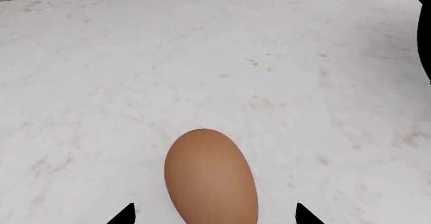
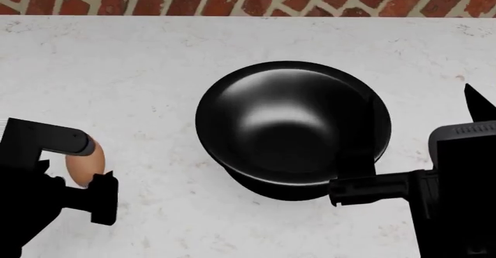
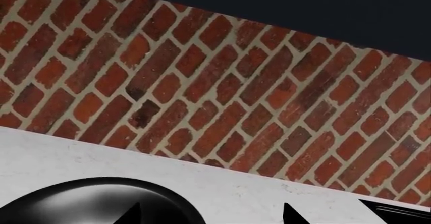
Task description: Place the eggs and milk next to the bowl.
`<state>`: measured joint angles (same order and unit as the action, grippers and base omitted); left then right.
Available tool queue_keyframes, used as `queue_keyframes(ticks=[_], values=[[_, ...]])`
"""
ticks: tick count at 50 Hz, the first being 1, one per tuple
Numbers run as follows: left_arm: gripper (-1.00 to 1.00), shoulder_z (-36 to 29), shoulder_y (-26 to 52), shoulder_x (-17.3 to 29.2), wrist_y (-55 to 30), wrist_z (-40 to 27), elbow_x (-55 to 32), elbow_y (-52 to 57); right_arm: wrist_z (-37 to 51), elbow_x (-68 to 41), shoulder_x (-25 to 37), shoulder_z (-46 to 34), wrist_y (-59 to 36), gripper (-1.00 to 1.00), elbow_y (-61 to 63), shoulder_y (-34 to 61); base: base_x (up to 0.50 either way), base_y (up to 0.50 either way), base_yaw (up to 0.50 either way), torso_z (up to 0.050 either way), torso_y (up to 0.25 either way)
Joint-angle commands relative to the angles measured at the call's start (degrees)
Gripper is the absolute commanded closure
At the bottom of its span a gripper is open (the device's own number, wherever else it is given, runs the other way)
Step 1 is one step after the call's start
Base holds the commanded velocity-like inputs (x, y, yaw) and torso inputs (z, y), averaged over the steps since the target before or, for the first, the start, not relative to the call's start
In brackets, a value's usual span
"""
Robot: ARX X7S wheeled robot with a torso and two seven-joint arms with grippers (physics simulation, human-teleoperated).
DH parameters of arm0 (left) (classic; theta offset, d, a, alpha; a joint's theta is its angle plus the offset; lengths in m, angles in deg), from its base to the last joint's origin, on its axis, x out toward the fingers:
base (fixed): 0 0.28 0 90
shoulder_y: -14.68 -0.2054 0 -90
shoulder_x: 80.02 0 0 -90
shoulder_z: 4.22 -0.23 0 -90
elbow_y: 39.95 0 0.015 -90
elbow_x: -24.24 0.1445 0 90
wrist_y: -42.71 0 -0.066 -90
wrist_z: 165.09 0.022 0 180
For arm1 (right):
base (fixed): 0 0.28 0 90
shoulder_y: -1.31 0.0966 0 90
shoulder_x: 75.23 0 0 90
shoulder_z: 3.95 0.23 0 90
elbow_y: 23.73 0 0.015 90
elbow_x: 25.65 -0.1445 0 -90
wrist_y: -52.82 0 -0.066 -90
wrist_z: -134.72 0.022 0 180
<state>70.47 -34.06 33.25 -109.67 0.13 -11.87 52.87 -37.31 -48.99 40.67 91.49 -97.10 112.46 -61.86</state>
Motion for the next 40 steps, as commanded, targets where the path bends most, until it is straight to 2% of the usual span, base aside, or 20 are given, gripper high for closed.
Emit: queue_keyframes(ticks=[1,20,36,37,40], values=[[-1.0,-2.2,2.1,-1.0,2.7,1.1,2.1,-5.3,0.1,-0.1,0.2,-0.2,0.2,-1.0,-0.4,0.3,0.0,0.0,0.0,0.0,0.0],[-1.0,-5.4,5.6,-3.0,7.2,3.4,5.2,-15.1,0.4,-0.2,0.5,-0.5,0.6,-1.0,-0.9,0.1,0.0,0.0,0.0,0.0,0.0],[-1.0,-5.8,5.1,-2.9,7.9,3.4,5.4,-15.8,0.6,-0.5,0.6,0.0,1.0,-1.0,-0.6,-0.8,0.0,0.0,0.0,0.0,0.0],[1.0,-5.9,5.0,-2.9,7.9,3.3,5.5,-15.6,0.6,-0.5,0.6,0.0,1.3,-1.0,-0.7,-1.0,0.0,0.0,0.0,0.0,0.0],[1.0,-5.8,4.9,-2.8,7.8,3.1,5.3,-15.0,0.5,-0.6,0.6,0.1,1.4,-1.0,-0.8,-1.2,0.0,0.0,0.0,0.0,0.0]])
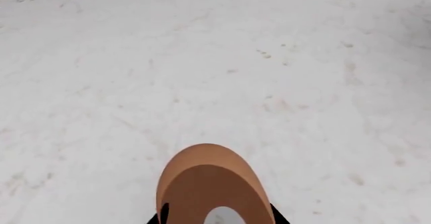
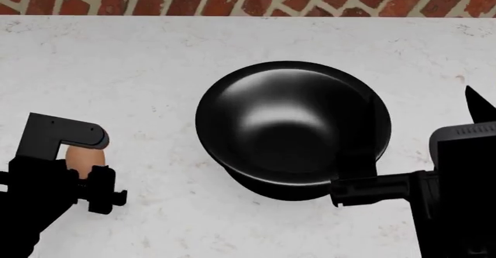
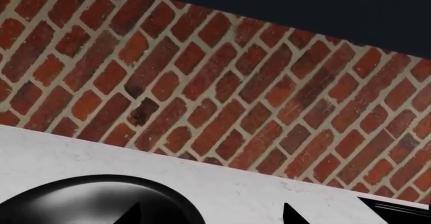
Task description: Place the eggs and milk next to the bowl.
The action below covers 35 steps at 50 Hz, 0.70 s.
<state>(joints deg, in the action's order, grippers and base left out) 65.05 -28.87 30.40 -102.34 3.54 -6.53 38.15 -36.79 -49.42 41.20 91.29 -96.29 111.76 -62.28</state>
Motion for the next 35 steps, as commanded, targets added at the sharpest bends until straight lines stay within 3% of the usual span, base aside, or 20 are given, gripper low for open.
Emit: queue_keyframes(ticks=[1,14,23,35], values=[[1.0,-0.3,-0.3,0.1,0.4,-0.4,0.0,-0.2,0.0,-0.2,0.0,0.2,0.6,-1.0,-0.2,-0.7,0.0,0.0,0.0,0.0,0.0],[1.0,0.1,-0.5,0.8,0.4,0.2,-1.0,2.3,0.2,-0.9,0.3,0.6,-0.1,-1.0,0.3,-0.4,0.0,0.0,0.0,0.0,0.0],[1.0,-1.7,-2.3,7.0,-5.7,8.2,-8.5,17.2,0.5,-1.1,0.3,1.0,-0.1,-1.0,0.9,-0.8,0.0,0.0,0.0,0.0,0.0],[1.0,-4.0,-2.5,10.3,-11.4,13.4,-15.0,27.1,0.8,-1.5,0.3,0.9,-0.3,-1.0,1.3,-0.6,0.0,0.0,0.0,0.0,0.0]])
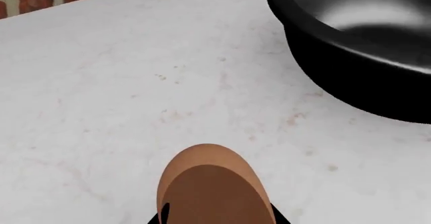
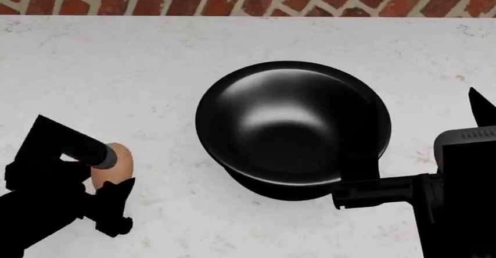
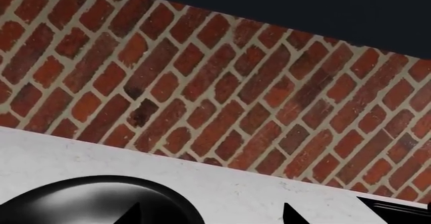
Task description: Place the eggs and milk next to the bowl.
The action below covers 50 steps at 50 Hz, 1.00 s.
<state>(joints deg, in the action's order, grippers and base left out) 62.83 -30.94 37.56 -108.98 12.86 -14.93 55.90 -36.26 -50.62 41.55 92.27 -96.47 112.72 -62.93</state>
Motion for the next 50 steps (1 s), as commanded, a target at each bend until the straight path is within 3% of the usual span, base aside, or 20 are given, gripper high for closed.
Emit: queue_keyframes(ticks=[1,22,50], values=[[1.0,-1.6,-0.4,2.9,-5.1,3.8,-6.9,9.5,0.4,-0.4,-0.1,-0.1,-0.3,-1.0,0.5,0.1,0.0,0.0,0.0,0.0,0.0],[1.0,-8.1,1.8,-1.8,-7.8,3.8,-7.7,12.6,0.5,-0.8,0.1,-0.1,0.5,-1.0,0.4,-0.7,0.0,0.0,0.0,0.0,0.001],[1.0,-14.8,4.6,-7.7,-6.0,5.4,-5.3,7.9,1.8,-2.3,0.2,1.0,-1.5,-1.0,2.4,-0.7,0.0,0.0,0.0,0.0,0.0]])
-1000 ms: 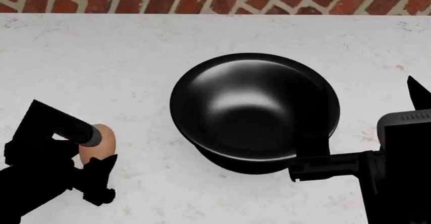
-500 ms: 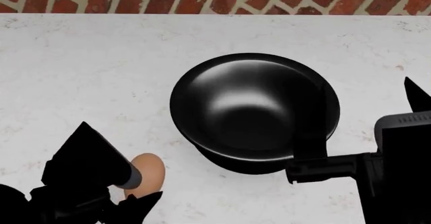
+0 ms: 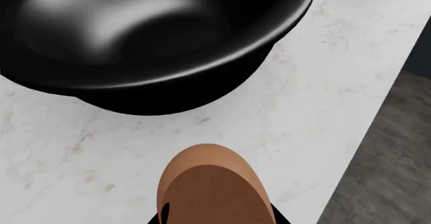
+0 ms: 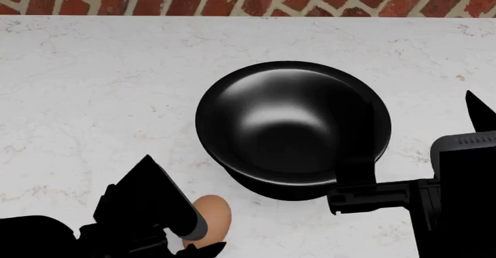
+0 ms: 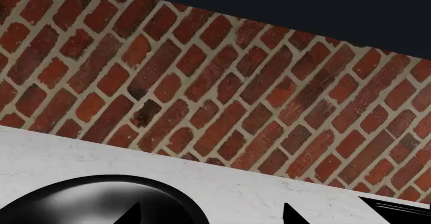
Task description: Place the eggs and milk next to the bowl.
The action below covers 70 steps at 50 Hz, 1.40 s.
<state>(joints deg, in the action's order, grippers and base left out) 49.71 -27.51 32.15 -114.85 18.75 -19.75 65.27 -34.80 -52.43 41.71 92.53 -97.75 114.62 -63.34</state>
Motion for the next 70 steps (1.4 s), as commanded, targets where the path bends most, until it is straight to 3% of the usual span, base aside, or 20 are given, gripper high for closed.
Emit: queue_keyframes(ticks=[1,44,70], values=[[1.0,-1.9,1.2,-2.4,0.1,-0.4,-0.3,-1.7,0.4,-0.7,0.0,0.7,-0.5,-1.0,0.6,0.0,0.0,0.0,0.0,0.0,0.0],[1.0,-10.5,6.5,-9.5,6.7,3.6,6.0,-16.6,0.8,-1.1,0.8,0.4,0.8,-1.0,-1.1,0.2,0.0,0.0,0.0,0.0,0.0],[1.0,-12.4,6.7,-9.8,8.1,3.8,7.0,-19.1,0.9,-1.2,1.0,1.0,2.8,-1.0,-1.6,-1.6,0.0,0.0,0.0,0.0,0.0]])
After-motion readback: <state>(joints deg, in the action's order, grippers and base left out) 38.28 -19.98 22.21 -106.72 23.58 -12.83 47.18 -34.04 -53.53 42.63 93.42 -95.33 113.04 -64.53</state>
